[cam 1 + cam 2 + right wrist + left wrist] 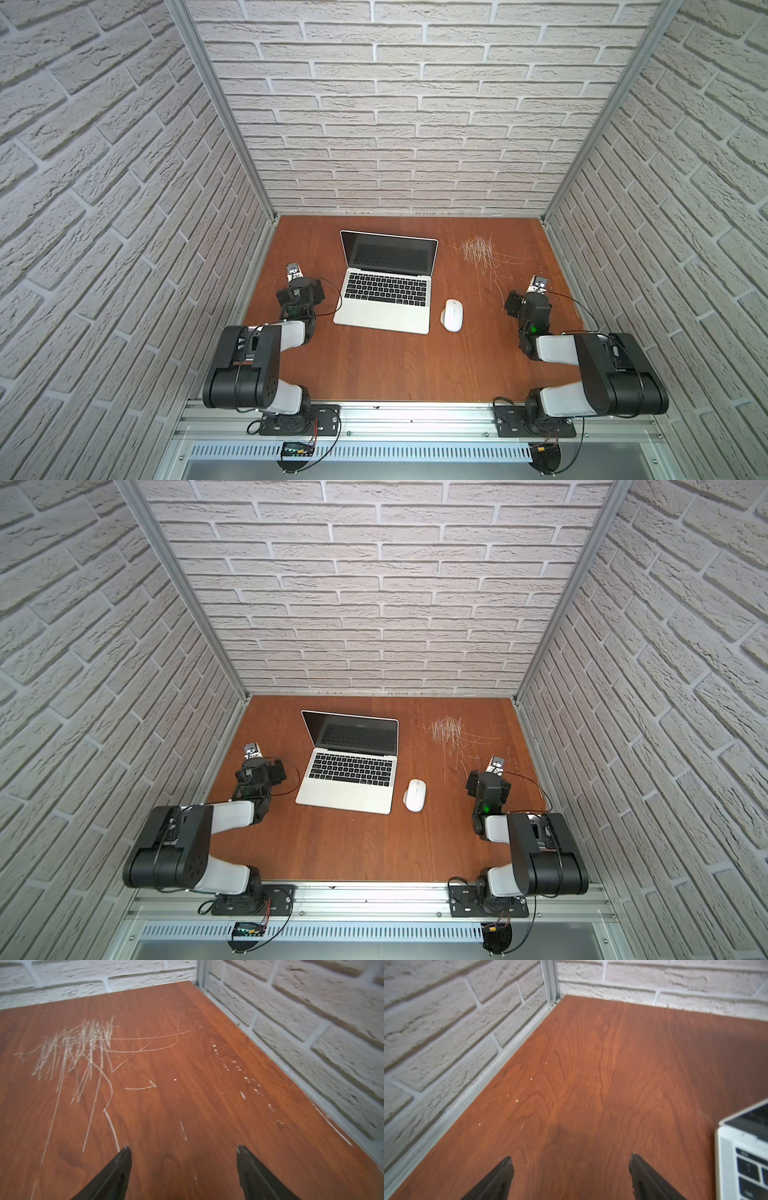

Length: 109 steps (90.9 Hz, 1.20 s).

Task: Remove the wireless mouse receiver from the laptop
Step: Reset both arms

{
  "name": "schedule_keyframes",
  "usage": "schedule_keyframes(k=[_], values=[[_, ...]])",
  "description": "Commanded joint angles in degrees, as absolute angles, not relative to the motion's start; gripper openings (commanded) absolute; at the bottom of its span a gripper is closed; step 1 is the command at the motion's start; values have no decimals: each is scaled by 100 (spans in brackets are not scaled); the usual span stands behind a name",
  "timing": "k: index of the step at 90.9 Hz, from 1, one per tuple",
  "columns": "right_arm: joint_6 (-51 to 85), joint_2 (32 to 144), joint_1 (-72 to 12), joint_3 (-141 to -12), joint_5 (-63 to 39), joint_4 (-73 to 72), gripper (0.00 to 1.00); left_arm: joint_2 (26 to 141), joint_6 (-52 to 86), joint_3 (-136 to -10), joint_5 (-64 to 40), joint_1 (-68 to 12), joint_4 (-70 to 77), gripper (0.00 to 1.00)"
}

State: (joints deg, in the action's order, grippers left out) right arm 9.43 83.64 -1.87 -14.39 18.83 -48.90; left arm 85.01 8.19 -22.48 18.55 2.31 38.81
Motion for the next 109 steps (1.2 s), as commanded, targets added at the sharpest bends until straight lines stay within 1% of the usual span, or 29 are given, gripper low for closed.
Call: schedule_keyframes(k=[1,3,6,7,12,14,17,23,28,30,32,33,34,36,40,50,109], values=[[541,9036,-276,-1694,1366,-6523,81,8790,490,-2246,1127,349,4947,90],[540,8877,-267,-1850,1295,-6236,82,8827,483,-2218,1086,358,5027,91],[604,8666,-257,-2175,1300,-5021,82,8850,480,-2208,1044,357,5036,93],[618,8745,-247,-2221,1314,-4862,82,8846,482,-2220,1028,367,5023,94],[551,8963,-246,-2085,1247,-5643,83,8843,504,-2231,927,420,4981,98],[579,8870,-244,-2167,1268,-5504,83,8844,502,-2239,898,430,4965,98],[610,8764,-237,-2313,1274,-4769,84,8846,521,-2249,858,450,4959,98],[564,8954,-244,-2175,1259,-5393,85,8847,521,-2243,842,463,4957,98],[586,8760,-245,-2275,1263,-4831,86,8840,514,-2232,843,464,4992,98],[584,8806,-242,-2228,1260,-4961,86,8841,517,-2230,837,452,4992,98],[566,8857,-241,-2179,1253,-5186,90,8842,518,-2232,849,449,4992,98],[555,8867,-248,-2157,1242,-5261,95,8837,518,-2228,851,449,4992,98],[541,8868,-247,-2146,1232,-5307,98,8840,518,-2230,852,448,4992,98],[526,8826,-264,-2154,1218,-5238,100,8839,519,-2232,846,448,4992,98],[493,8747,-276,-2253,1170,-4938,99,8836,519,-2229,850,446,4997,98],[366,8789,-274,-2308,834,-4843,99,8836,519,-2228,848,455,4999,98],[375,8789,-272,-2311,828,-4862,99,8852,510,-2226,832,449,4992,98]])
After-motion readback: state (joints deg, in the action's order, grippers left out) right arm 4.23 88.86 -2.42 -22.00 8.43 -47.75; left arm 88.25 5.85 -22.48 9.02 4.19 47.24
